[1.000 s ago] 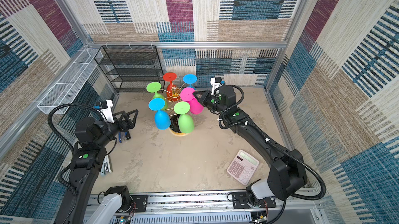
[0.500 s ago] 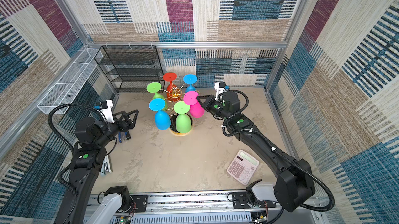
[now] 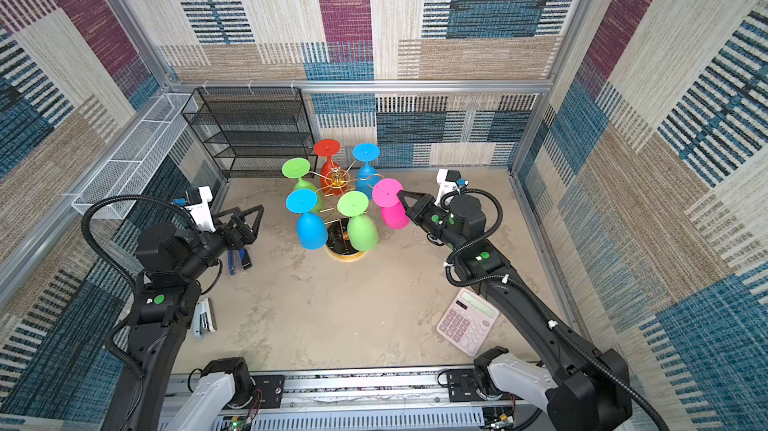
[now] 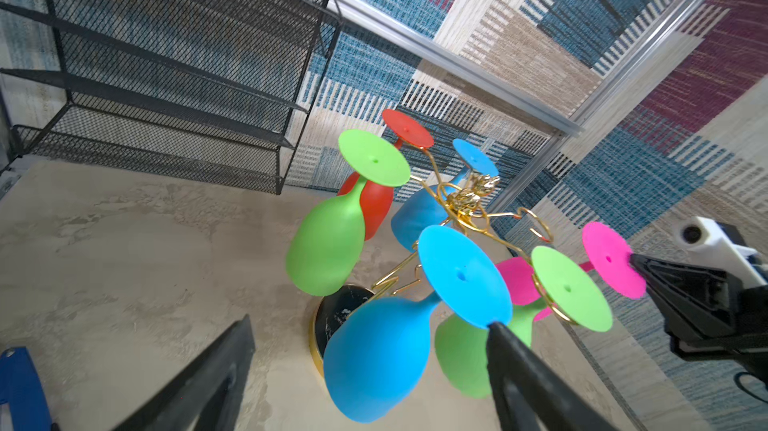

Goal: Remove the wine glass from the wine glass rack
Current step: 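Lift the magenta glass off its rack arm with the right gripper, then grasp the magenta glass foot with the left gripper while the right gripper holds it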

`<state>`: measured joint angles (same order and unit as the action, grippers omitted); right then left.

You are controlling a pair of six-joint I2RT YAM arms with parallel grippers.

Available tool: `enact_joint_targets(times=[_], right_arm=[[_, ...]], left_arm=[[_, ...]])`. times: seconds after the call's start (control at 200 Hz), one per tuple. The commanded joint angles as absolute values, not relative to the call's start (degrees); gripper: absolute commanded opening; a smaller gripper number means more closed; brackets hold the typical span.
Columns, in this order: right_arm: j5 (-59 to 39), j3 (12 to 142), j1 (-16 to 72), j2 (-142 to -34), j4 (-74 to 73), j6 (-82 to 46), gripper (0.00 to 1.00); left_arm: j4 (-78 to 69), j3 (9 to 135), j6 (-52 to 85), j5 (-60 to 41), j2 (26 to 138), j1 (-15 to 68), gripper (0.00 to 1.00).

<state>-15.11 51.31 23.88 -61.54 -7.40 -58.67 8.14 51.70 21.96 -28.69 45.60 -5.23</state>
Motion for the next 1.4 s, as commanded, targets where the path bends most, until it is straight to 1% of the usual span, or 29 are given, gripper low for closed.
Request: enact_joint_targets(times=[0.0,0.105,0.2,0.321,0.516,0.611,0.716,0.776,0.866,1.032,1.307,1.397], right_arm=[[-13.02,49.95,22.11,-58.01,-6.83,-56.44,0.0],[-11.17,50.28,20.36,-54.49,-4.07,-52.17,0.0],[-9.37,53.58,20.3,-52.9,-1.1,-45.59,0.0],[-10.36,58.54,20.31,-53.21,0.61,-38.21,0.0],[-16.51,65.61,20.39,-56.61,1.98,-30.14,0.0],[-20.22,68.75,21.12,-58.68,2.51,-27.15,0.0],[-22.73,71.29,23.05,-60.4,2.6,-24.38,0.0],[-24.48,72.24,24.08,-61.11,2.17,-23.53,0.0],[-27.2,73.2,25.19,-62.1,1.6,-23.51,0.0],[-29.87,74.26,26.52,-63.54,1.5,-23.45,0.0],[-31.89,73.7,27.34,-64.22,-0.24,-25.17,0.0],[-32.11,73.48,27.44,-64.12,-0.96,-25.87,0.0]], left_arm=[[7.03,54.84,25.6,-36.18,46.5,-5.27,0.87],[6.86,59.12,29.61,-43.53,49.65,-4.93,0.85],[5.6,62.87,35.09,-50.48,53.71,-2.98,0.81],[5.54,67.39,37.26,-54.32,58.61,1.82,0.78],[5.46,74.17,36.82,-54.09,64.83,11.8,0.72],[3.18,75.98,37.64,-53.57,67.84,15.25,0.71],[-2.34,76.84,40.67,-54.2,71.46,17.52,0.69],[-2.99,78.34,40.45,-53.76,73.45,18.88,0.68],[-4.32,80.08,39.94,-53.35,75.89,20.9,0.66],[-11.1,82.0,42.33,-53.36,79.28,23.26,0.64],[-17.49,85.3,44.94,-54.01,83.94,26.13,0.59],[-18.94,85.87,45.91,-55.11,84.91,27.13,0.56]])
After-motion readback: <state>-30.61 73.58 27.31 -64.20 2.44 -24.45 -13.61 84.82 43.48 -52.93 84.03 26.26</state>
